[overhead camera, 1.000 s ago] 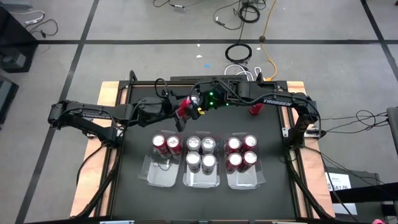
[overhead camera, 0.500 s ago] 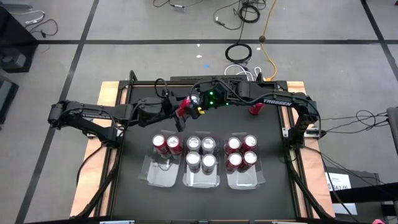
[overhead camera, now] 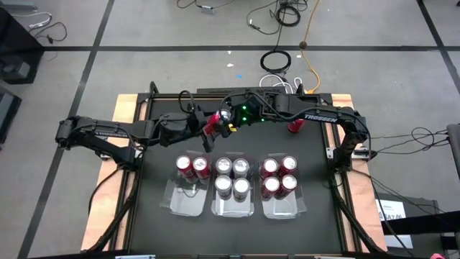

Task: Sort soda cans
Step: Put the orange soda can into the left transparent bin

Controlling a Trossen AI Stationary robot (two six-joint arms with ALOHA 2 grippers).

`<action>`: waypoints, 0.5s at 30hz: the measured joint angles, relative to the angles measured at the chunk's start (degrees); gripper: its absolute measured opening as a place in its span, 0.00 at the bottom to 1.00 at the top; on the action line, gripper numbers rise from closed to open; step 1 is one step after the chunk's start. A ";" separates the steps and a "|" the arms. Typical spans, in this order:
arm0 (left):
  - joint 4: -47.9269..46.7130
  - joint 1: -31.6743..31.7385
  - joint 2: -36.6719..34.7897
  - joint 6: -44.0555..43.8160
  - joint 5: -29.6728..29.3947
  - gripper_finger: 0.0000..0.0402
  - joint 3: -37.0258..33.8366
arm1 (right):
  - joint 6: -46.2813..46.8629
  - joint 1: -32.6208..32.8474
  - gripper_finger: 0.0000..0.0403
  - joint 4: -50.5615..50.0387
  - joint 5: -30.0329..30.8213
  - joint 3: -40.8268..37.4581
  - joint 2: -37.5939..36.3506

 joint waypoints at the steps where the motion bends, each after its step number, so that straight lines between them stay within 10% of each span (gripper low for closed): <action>1: 0.02 0.00 0.00 0.00 0.00 0.82 0.00 | 0.00 0.00 0.76 0.00 0.00 0.00 0.00; 15: 0.36 0.00 0.00 -0.15 0.11 0.83 0.00 | 1.14 0.02 0.76 0.20 -0.09 0.00 -0.07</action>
